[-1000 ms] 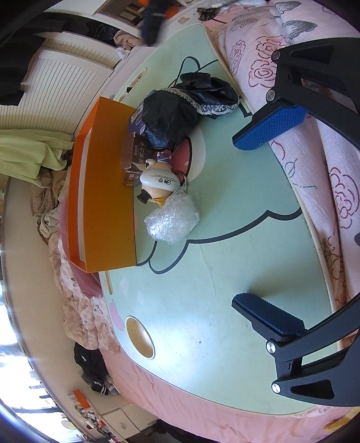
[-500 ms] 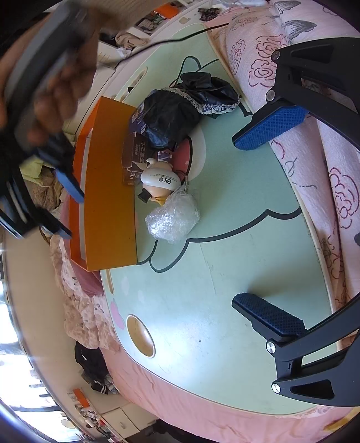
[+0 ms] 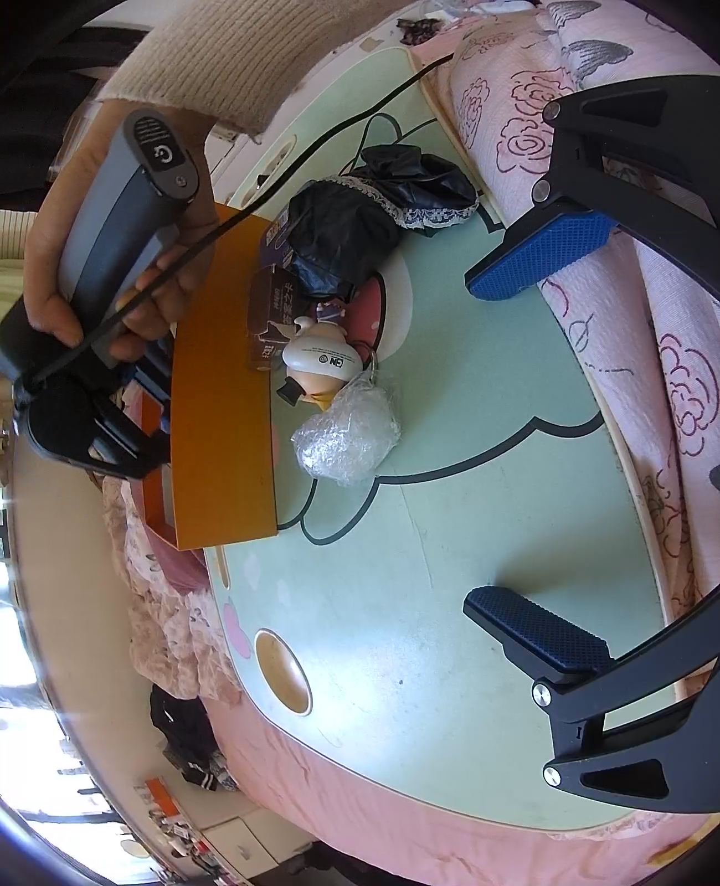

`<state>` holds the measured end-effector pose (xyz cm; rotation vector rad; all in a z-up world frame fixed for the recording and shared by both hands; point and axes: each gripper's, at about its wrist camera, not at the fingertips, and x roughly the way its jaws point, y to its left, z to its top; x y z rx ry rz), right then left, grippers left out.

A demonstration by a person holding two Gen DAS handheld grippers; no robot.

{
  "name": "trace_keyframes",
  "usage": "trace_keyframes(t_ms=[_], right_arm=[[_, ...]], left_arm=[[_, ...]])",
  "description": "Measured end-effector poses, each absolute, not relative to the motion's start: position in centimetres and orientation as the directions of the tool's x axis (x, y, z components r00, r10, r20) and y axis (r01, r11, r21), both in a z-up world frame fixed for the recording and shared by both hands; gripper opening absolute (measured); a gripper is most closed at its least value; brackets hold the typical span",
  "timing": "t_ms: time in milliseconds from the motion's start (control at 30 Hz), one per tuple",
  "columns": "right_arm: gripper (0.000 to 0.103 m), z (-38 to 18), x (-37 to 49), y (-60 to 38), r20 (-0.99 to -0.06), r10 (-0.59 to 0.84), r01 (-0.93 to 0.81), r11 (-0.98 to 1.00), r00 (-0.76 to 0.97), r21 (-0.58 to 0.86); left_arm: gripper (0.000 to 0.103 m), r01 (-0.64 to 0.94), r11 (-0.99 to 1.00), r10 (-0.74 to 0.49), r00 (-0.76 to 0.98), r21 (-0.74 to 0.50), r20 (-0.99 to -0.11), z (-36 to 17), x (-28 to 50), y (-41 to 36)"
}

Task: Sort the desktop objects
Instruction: 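Reach into the box with the right gripper and grasp the fur pompom, then lift the white fur pompom out and set it on the blue tin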

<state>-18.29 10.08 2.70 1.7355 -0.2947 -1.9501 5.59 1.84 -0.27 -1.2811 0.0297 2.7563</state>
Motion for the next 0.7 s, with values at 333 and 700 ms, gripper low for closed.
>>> trace_keyframes(t_ms=[333, 700], right_arm=[[0.007, 12.2, -13.9, 17.5, -0.756, -0.591, 0.34, -0.798, -0.282, 0.497], [0.012, 7.2, -5.3, 21.4, -0.797, -0.498, 0.408, -0.843, -0.342, 0.352]], left_arm=[[0.103, -0.101, -0.995, 0.084, -0.64, -0.025, -0.763, -0.3, 5.6, 1.8], [0.103, -0.098, -0.995, 0.082, -0.639, -0.024, -0.765, -0.3, 5.6, 1.9]])
